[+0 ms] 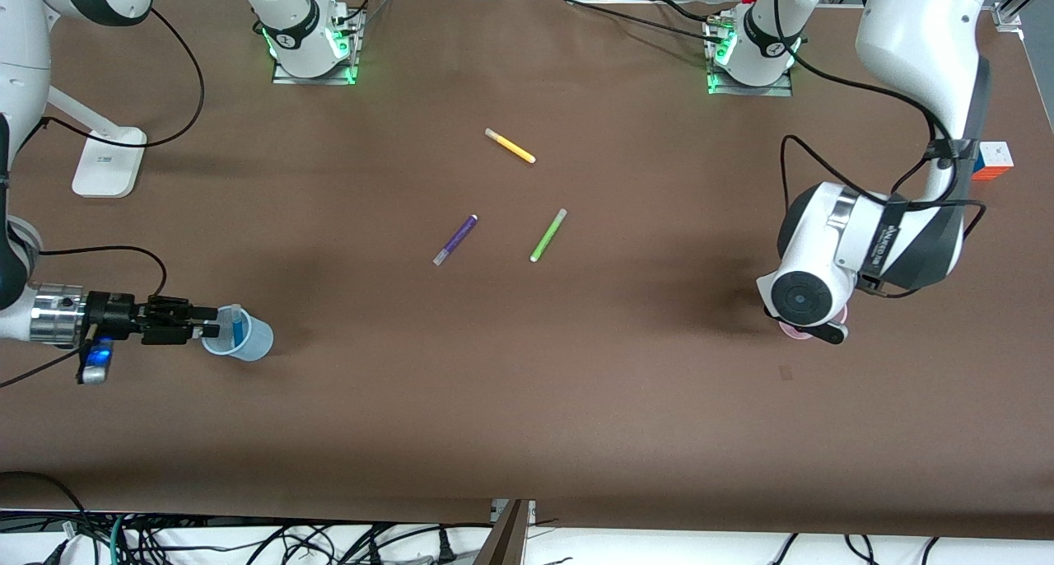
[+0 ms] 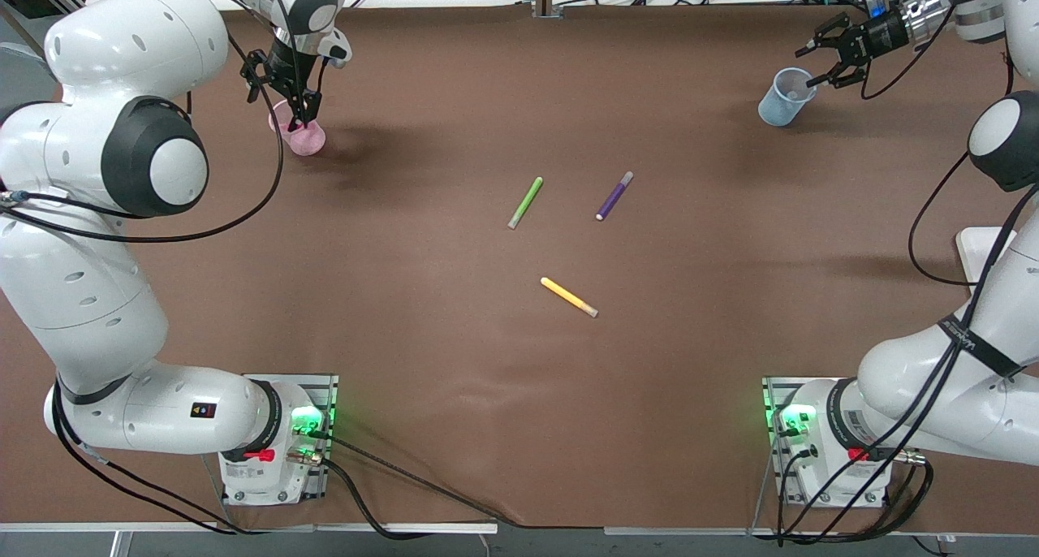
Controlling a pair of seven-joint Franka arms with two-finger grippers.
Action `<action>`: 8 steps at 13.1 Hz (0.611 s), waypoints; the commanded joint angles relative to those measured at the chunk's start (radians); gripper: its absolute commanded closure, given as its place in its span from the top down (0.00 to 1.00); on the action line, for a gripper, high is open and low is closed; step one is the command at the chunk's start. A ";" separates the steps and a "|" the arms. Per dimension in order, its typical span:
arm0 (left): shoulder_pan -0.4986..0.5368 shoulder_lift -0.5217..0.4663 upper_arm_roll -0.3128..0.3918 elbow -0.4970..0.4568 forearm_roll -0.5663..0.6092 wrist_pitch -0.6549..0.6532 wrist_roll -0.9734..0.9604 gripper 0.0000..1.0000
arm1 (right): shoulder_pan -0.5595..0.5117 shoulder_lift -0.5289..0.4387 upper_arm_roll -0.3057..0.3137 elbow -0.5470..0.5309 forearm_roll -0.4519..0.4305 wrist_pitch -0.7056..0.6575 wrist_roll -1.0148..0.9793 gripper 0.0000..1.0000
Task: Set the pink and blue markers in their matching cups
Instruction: 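Open the right gripper into the blue cup while the left gripper drops pink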
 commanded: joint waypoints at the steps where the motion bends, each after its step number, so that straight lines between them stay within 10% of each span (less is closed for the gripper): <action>1: 0.038 -0.059 -0.005 -0.009 -0.114 0.039 -0.046 1.00 | 0.048 -0.114 0.015 0.004 -0.200 -0.018 0.009 0.77; 8: 0.103 -0.242 -0.024 -0.006 -0.291 0.098 -0.046 1.00 | 0.263 -0.489 0.015 -0.210 -0.706 -0.099 0.024 0.79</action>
